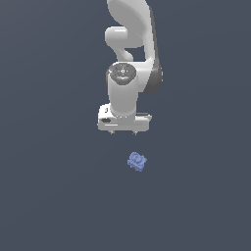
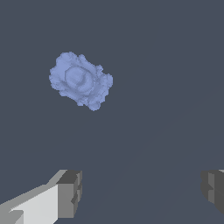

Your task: Pick up the object and move it to a goal position.

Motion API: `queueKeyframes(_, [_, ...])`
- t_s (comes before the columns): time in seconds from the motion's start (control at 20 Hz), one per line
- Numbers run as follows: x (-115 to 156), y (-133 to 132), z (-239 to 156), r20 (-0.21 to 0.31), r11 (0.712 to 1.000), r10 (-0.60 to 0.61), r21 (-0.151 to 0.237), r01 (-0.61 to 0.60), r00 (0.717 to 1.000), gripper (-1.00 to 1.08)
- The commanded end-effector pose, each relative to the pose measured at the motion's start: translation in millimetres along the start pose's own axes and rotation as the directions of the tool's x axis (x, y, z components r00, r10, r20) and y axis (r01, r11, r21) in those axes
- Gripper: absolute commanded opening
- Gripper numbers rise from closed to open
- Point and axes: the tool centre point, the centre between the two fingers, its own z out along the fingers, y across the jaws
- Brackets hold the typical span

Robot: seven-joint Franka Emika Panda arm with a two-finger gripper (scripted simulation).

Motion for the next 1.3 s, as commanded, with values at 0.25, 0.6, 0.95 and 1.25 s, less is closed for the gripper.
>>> queueKeyframes(0.25, [3,2,-3,-0.01,1.0,-0.002,-0.016,0.001,1.0,1.0])
queueKeyframes(0.6, [5,3,-5,-0.018,1.0,0.001,-0.029,-0.002,1.0,1.0])
queueKeyframes(0.95, [10,0,-3,-0.017,0.998,-0.058,-0.031,0.057,0.998,1.0])
queueKeyframes(1.25, [19,-7,2,-0.017,0.986,-0.166,-0.034,0.165,0.986,1.0])
